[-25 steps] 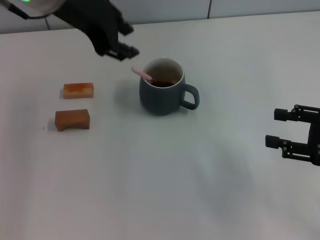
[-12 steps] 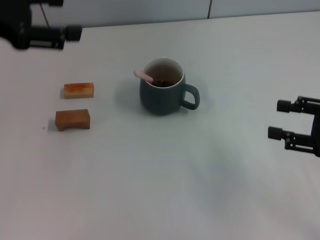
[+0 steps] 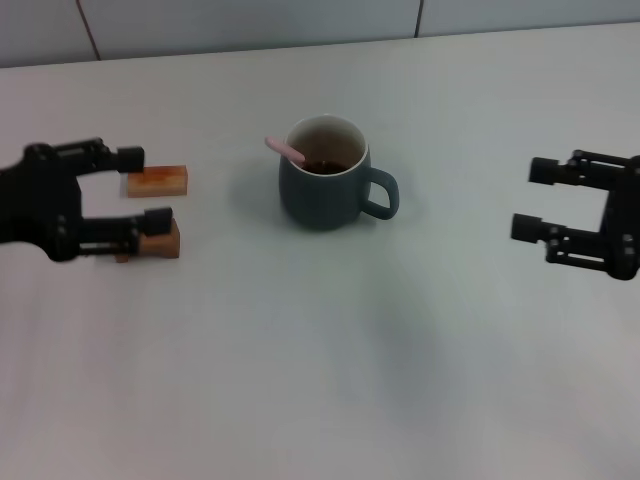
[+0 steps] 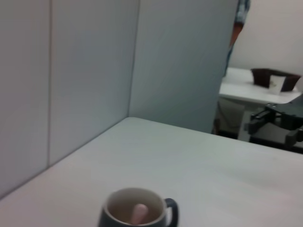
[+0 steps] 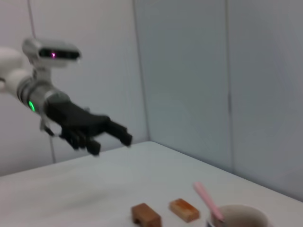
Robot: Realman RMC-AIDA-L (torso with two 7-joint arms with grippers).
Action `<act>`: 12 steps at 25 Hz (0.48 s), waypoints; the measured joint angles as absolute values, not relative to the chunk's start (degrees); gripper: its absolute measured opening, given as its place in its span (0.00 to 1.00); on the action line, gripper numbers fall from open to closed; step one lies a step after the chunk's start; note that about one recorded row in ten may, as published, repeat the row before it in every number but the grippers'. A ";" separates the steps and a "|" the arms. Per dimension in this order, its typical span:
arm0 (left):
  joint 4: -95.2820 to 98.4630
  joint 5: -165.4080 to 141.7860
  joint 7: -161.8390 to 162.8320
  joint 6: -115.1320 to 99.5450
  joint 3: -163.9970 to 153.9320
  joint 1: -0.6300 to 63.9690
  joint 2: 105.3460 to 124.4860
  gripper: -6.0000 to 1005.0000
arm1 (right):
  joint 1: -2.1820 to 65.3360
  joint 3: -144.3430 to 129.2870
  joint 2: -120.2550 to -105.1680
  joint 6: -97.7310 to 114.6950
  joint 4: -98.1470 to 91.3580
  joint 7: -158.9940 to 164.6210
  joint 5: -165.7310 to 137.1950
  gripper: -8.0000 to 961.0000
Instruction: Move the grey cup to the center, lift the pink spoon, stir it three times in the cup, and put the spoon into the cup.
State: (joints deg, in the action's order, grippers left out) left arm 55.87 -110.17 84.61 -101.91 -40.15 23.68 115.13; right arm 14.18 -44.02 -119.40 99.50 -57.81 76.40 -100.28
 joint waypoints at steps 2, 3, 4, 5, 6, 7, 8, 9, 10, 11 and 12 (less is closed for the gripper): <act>54.57 -110.18 83.50 -101.91 -40.16 23.61 115.28 0.82 | 15.08 -45.68 -119.41 99.42 -56.92 76.48 -100.27 0.74; 52.29 -110.22 81.47 -101.87 -40.34 23.40 115.85 0.82 | 15.46 -46.56 -119.39 99.29 -56.66 76.59 -100.27 0.74; 51.97 -111.38 80.16 -101.74 -40.51 23.18 117.20 0.82 | 16.34 -48.74 -119.35 98.83 -56.36 76.94 -100.38 0.74; 51.97 -111.38 80.16 -101.74 -40.51 23.18 117.20 0.82 | 16.34 -48.74 -119.35 98.83 -56.36 76.94 -100.38 0.74; 52.05 -111.87 80.01 -101.74 -40.52 23.20 117.51 0.82 | 16.78 -49.83 -119.34 98.36 -56.29 77.13 -100.46 0.74; 52.05 -111.87 80.01 -101.74 -40.52 23.20 117.51 0.82 | 17.20 -50.74 -119.33 97.77 -56.29 77.29 -100.50 0.74; 51.79 -112.94 79.78 -101.60 -40.90 23.44 117.86 0.82 | 17.72 -51.99 -119.33 96.86 -56.09 77.33 -100.50 0.74; 51.52 -113.11 79.75 -101.34 -41.36 23.47 117.89 0.82 | 18.84 -54.45 -119.29 95.25 -55.45 77.34 -100.36 0.74; 51.52 -113.11 79.75 -101.34 -41.36 23.47 117.89 0.82 | 18.84 -54.45 -119.29 95.25 -55.45 77.34 -100.36 0.74; 51.49 -113.13 79.73 -101.20 -41.57 23.47 117.89 0.82 | 19.33 -55.36 -119.25 94.47 -55.11 77.40 -100.33 0.75; 51.47 -113.14 79.72 -101.09 -41.66 23.47 117.91 0.82 | 19.94 -56.40 -119.24 93.67 -54.68 77.53 -100.33 0.75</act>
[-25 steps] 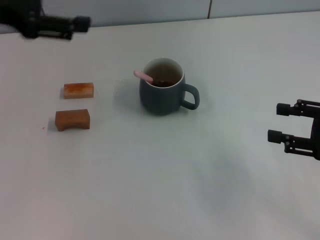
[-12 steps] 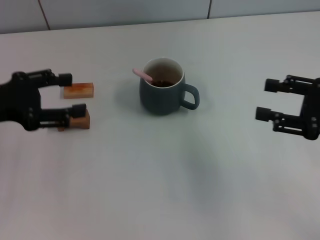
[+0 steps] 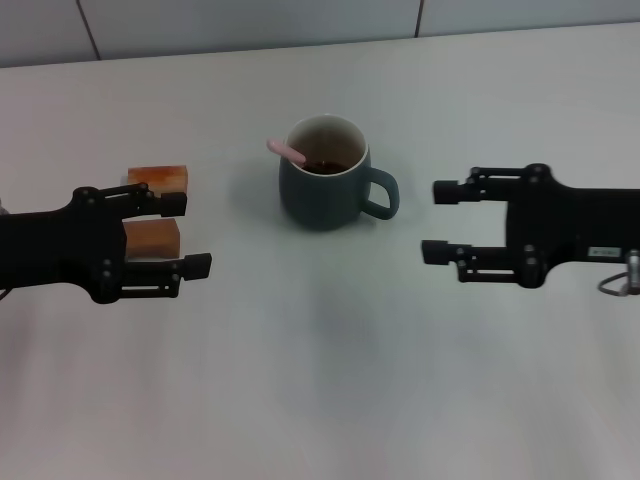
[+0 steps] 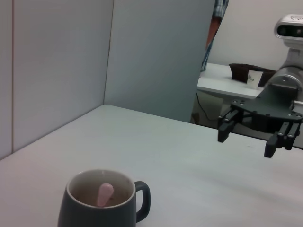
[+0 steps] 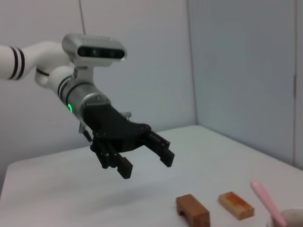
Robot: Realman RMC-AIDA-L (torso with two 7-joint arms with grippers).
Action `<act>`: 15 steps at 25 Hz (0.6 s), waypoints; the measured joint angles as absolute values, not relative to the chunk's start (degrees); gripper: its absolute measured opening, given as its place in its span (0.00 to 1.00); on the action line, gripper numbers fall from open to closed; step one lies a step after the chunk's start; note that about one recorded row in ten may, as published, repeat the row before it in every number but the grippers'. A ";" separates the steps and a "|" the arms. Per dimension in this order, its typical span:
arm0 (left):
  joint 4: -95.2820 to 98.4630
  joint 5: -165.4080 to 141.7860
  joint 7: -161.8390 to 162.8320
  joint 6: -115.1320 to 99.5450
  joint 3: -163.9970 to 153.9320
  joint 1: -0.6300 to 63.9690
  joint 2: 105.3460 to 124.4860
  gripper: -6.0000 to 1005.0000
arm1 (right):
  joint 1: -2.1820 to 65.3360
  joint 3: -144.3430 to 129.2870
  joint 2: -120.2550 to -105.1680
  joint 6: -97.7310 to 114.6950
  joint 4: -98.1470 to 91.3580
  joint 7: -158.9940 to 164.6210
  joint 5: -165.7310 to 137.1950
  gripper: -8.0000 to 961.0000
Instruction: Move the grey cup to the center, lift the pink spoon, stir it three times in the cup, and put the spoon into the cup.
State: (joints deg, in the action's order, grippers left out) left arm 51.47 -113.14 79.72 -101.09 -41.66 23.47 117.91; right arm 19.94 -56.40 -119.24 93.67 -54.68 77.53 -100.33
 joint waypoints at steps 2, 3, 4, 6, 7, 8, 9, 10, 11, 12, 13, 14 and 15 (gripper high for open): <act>51.44 -113.14 79.72 -100.61 -41.57 23.47 117.91 0.82 | 20.70 -57.79 -119.23 92.43 -54.12 77.81 -100.33 0.75; 51.44 -113.14 79.72 -100.61 -41.57 23.47 117.91 0.82 | 21.00 -58.38 -119.24 91.97 -53.91 77.93 -100.33 0.75; 51.42 -113.00 79.67 -99.94 -41.38 23.37 117.93 0.82 | 21.21 -58.88 -119.24 91.52 -53.72 77.97 -100.32 0.75; 51.41 -112.92 79.62 -99.76 -41.37 23.27 117.94 0.82 | 21.58 -59.59 -119.25 90.70 -53.56 78.31 -100.28 0.75; 51.40 -112.88 79.60 -99.69 -41.36 23.23 117.95 0.82 | 21.92 -60.23 -119.30 89.99 -53.51 79.35 -100.26 0.75; 51.39 -112.87 79.60 -99.66 -41.35 23.23 117.95 0.82 | 21.92 -60.23 -119.30 89.99 -53.51 79.35 -100.26 0.75; 51.39 -112.87 79.60 -99.66 -41.35 23.23 117.95 0.82 | 22.04 -60.46 -119.30 89.71 -53.50 80.00 -100.26 0.75; 51.39 -112.87 79.60 -99.66 -41.35 23.23 117.95 0.82 | 22.13 -60.65 -119.31 89.50 -53.50 80.45 -100.26 0.75; 51.24 -112.84 79.58 -99.34 -41.32 23.21 117.95 0.82 | 22.17 -60.78 -119.32 89.36 -53.52 80.71 -100.26 0.76; 51.16 -112.83 79.58 -99.28 -41.31 23.21 117.95 0.82 | 22.22 -60.95 -119.32 89.29 -53.55 80.85 -100.26 0.76; 51.16 -112.83 79.58 -99.28 -41.31 23.21 117.95 0.82 | 22.22 -60.95 -119.32 89.29 -53.55 80.85 -100.26 0.76; 51.01 -112.82 79.57 -99.20 -41.27 23.20 117.95 0.82 | 22.25 -61.03 -119.33 89.25 -53.55 80.91 -100.26 0.76; 51.01 -112.82 79.57 -99.20 -41.27 23.20 117.95 0.82 | 22.26 -61.08 -119.34 89.22 -53.55 80.97 -100.26 0.76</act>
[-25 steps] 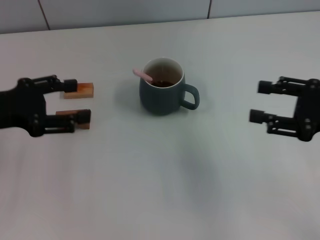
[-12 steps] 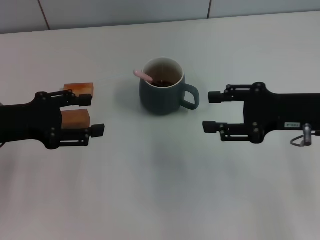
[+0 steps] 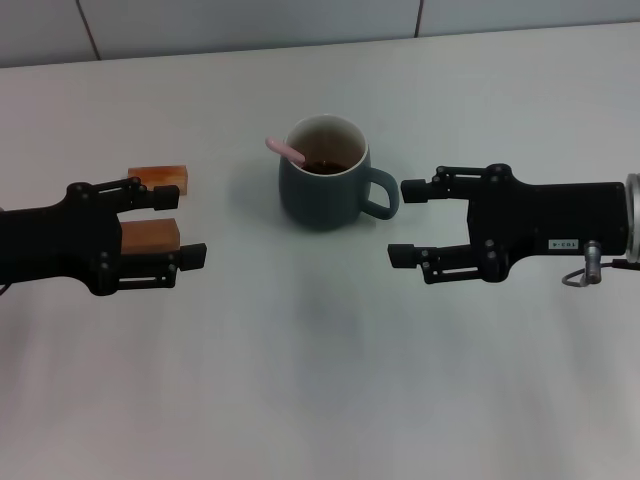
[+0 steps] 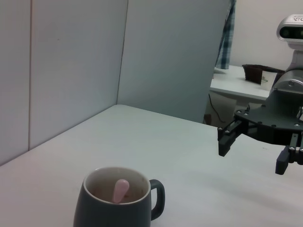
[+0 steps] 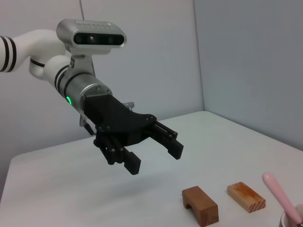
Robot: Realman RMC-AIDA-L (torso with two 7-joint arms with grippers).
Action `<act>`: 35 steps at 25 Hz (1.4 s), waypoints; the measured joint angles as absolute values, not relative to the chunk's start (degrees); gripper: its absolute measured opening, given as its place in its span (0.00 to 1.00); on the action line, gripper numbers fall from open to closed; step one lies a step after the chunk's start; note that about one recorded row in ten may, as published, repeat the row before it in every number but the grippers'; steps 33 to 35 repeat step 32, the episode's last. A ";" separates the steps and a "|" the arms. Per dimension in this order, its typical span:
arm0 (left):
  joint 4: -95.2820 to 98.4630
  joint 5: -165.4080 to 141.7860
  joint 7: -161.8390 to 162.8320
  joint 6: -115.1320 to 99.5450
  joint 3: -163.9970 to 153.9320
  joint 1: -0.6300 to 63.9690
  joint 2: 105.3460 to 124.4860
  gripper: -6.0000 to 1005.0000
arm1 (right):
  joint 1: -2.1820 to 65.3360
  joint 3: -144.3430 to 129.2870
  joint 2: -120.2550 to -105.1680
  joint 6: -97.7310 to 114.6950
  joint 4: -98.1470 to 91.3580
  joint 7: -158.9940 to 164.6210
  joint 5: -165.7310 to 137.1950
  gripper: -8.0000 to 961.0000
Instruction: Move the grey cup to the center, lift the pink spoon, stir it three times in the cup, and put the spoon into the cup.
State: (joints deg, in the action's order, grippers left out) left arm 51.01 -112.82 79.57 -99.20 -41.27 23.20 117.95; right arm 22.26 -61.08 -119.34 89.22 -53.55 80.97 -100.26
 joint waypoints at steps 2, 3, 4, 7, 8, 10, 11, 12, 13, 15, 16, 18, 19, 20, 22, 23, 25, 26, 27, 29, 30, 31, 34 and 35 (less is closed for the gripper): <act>50.73 -112.80 79.55 -99.09 -41.13 23.14 117.95 0.82 | 22.27 -61.13 -119.35 89.16 -53.54 81.33 -100.26 0.78; 50.72 -112.79 79.55 -99.06 -41.04 23.08 117.95 0.82 | 22.27 -61.13 -119.35 89.16 -53.54 81.33 -100.26 0.79; 50.72 -112.79 79.55 -99.06 -41.04 23.08 117.95 0.82 | 22.28 -61.16 -119.36 89.15 -53.54 81.48 -100.26 0.80; 50.71 -112.76 79.54 -99.01 -40.59 22.72 117.89 0.82 | 22.13 -61.22 -119.36 89.13 -53.83 81.94 -100.26 0.83; 50.71 -112.76 79.54 -99.01 -40.59 22.72 117.89 0.82 | 22.13 -61.22 -119.36 89.13 -53.83 81.94 -100.26 0.83; 50.71 -112.75 79.54 -99.03 -40.54 22.47 117.86 0.82 | 22.00 -61.23 -119.35 89.12 -53.96 82.20 -100.26 0.83; 50.71 -112.75 79.54 -99.04 -40.53 22.38 117.86 0.82 | 21.94 -61.21 -119.33 89.11 -54.03 82.26 -100.26 0.83; 50.70 -112.75 79.54 -99.05 -40.51 22.31 117.85 0.82 | 21.87 -61.17 -119.31 89.11 -54.07 82.26 -100.26 0.83; 50.72 -112.75 79.54 -99.05 -40.48 22.27 117.84 0.82 | 21.83 -61.13 -119.30 89.11 -54.12 82.26 -100.26 0.83; 50.90 -112.72 79.54 -99.06 -40.33 22.09 117.80 0.82 | 21.75 -61.09 -119.29 89.11 -54.15 82.26 -100.26 0.83; 51.00 -112.69 79.54 -99.10 -40.17 22.03 117.79 0.82 | 21.72 -61.03 -119.29 89.11 -54.15 82.26 -100.26 0.83; 51.11 -112.65 79.54 -99.31 -39.72 21.93 117.78 0.82 | 21.68 -60.87 -119.27 89.11 -54.15 82.27 -100.26 0.83; 51.12 -112.65 79.54 -99.44 -39.46 21.89 117.78 0.82 | 21.67 -60.80 -119.27 89.12 -54.15 82.26 -100.26 0.83; 51.13 -112.65 79.54 -99.51 -39.26 21.87 117.75 0.82 | 21.67 -60.77 -119.26 89.13 -54.15 82.26 -100.26 0.83; 51.14 -112.65 79.54 -99.54 -39.15 21.83 117.68 0.82 | 21.67 -60.77 -119.26 89.16 -54.15 82.26 -100.26 0.83; 51.14 -112.65 79.54 -99.55 -39.12 21.80 117.63 0.82 | 21.67 -60.77 -119.26 89.16 -54.15 82.26 -100.26 0.83; 51.18 -112.65 79.54 -99.57 -39.07 21.73 117.57 0.82 | 21.67 -60.82 -119.26 89.17 -54.15 82.26 -100.26 0.83; 51.21 -112.65 79.54 -99.58 -39.05 21.67 117.53 0.82 | 21.68 -60.84 -119.26 89.17 -54.17 82.26 -100.26 0.83; 51.23 -112.65 79.54 -99.61 -39.04 21.60 117.51 0.82 | 21.68 -60.86 -119.26 89.18 -54.19 82.27 -100.26 0.83; 51.24 -112.65 79.54 -99.64 -39.03 21.50 117.50 0.82 | 21.69 -60.87 -119.26 89.19 -54.21 82.27 -100.27 0.83; 51.24 -112.65 79.54 -99.66 -39.03 21.45 117.48 0.82 | 21.69 -60.88 -119.26 89.19 -54.22 82.27 -100.28 0.83; 51.24 -112.65 79.54 -99.66 -39.02 21.42 117.46 0.82 | 21.70 -60.90 -119.26 89.19 -54.26 82.27 -100.28 0.83; 51.24 -112.65 79.54 -99.68 -39.02 21.37 117.44 0.82 | 21.70 -61.03 -119.26 89.20 -54.47 82.27 -100.28 0.83; 51.24 -112.65 79.54 -99.68 -39.02 21.37 117.44 0.82 | 21.70 -61.03 -119.26 89.20 -54.47 82.27 -100.28 0.83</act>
